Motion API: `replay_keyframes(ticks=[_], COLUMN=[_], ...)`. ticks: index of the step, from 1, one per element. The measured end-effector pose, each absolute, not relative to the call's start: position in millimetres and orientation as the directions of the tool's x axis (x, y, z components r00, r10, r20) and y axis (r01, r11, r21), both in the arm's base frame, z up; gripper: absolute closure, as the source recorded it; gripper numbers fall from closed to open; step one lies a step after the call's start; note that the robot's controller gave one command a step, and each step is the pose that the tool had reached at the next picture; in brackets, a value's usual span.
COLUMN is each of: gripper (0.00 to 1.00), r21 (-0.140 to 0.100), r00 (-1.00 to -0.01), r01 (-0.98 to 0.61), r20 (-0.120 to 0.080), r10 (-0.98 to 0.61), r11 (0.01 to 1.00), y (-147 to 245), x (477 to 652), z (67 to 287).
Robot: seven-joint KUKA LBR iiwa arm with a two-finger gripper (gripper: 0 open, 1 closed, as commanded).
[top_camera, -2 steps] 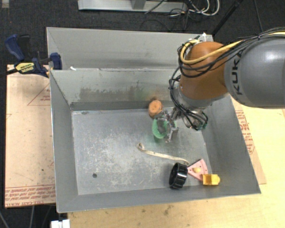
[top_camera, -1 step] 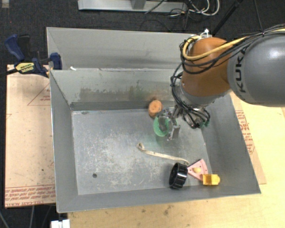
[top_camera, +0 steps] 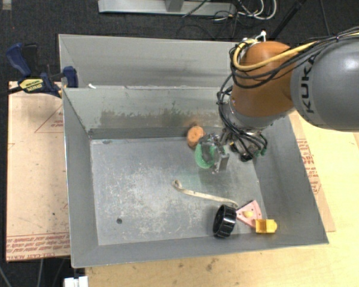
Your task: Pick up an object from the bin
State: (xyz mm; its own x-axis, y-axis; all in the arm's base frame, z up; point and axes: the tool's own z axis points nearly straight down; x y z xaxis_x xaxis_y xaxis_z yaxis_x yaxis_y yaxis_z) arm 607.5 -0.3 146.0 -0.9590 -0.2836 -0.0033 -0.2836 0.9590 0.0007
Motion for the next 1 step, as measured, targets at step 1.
replay_keyframes(ticks=[1], gripper=[1.0], r21=[0.0], r00=[-0.959], r01=[-0.283], r20=[-0.004], r10=[-0.283], r11=[0.959], y=[-0.2], x=[607.8], z=[157.7])
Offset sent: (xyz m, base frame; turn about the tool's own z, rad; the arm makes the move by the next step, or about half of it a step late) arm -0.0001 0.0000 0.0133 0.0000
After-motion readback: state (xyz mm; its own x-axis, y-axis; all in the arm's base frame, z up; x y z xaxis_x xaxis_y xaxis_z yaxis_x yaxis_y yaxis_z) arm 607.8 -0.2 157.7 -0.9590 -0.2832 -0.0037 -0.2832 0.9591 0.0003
